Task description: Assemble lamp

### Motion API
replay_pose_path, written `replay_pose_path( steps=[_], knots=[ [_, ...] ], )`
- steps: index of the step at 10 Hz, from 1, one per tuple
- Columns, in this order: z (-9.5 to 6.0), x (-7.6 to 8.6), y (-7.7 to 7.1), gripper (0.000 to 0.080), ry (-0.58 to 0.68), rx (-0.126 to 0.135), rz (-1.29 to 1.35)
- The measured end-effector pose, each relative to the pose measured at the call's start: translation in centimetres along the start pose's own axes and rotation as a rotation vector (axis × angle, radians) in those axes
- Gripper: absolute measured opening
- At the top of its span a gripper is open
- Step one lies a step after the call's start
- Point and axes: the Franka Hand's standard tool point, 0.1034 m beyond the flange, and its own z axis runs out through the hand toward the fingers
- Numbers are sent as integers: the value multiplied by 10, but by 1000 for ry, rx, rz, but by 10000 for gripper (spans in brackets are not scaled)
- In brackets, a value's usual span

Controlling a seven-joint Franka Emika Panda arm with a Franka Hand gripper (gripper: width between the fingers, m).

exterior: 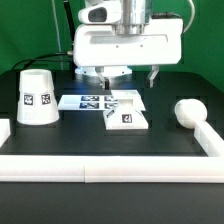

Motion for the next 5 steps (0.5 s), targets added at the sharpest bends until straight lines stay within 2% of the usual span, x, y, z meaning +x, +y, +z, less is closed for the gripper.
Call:
replay_pose_path(
  steps=[5],
  knots=[
    [17, -13, -4, 699, -24, 4, -2]
  ],
)
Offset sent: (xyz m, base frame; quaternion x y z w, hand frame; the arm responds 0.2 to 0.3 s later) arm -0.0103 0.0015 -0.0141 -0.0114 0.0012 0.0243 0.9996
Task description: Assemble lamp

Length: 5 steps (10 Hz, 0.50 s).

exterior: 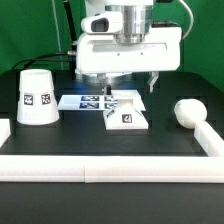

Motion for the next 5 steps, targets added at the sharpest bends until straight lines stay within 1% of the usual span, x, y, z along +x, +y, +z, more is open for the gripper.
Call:
replay_pose_path(
  steps=[2, 4, 5],
  knots=[
    [8, -4, 1, 699, -12, 2, 3],
    [12, -6, 4, 699, -21, 2, -3],
    [13, -7, 6, 673, -24, 1, -4]
  ],
)
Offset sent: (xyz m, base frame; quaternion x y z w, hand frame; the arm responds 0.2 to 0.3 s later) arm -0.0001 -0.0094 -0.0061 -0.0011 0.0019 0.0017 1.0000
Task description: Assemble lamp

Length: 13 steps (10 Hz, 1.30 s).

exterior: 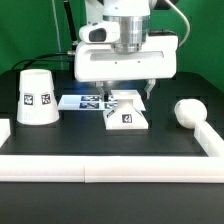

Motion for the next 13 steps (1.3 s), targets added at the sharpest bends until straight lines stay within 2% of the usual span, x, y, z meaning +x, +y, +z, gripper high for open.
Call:
replay_pose_path(
  steps=[1, 2, 9, 13],
  knots=[
    [0, 0, 1, 673, 0, -1, 1],
    [0, 0, 0, 534, 1, -1, 0],
    [0, 3, 0, 534, 1, 0, -2],
    [-2, 48, -3, 535, 47, 0, -14]
  ],
)
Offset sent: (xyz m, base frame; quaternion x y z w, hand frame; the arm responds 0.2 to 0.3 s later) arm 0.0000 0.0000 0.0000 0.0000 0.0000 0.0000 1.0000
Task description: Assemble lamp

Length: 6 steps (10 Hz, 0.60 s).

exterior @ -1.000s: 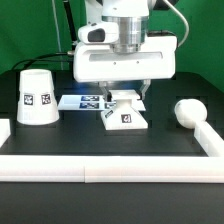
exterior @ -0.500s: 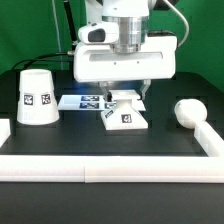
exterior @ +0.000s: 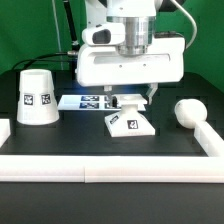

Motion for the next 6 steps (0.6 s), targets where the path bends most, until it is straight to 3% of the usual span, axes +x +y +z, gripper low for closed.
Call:
replay_pose_path(
  steps=[6],
  knots=[
    [1, 69, -12, 537, 64, 13, 35]
  ],
)
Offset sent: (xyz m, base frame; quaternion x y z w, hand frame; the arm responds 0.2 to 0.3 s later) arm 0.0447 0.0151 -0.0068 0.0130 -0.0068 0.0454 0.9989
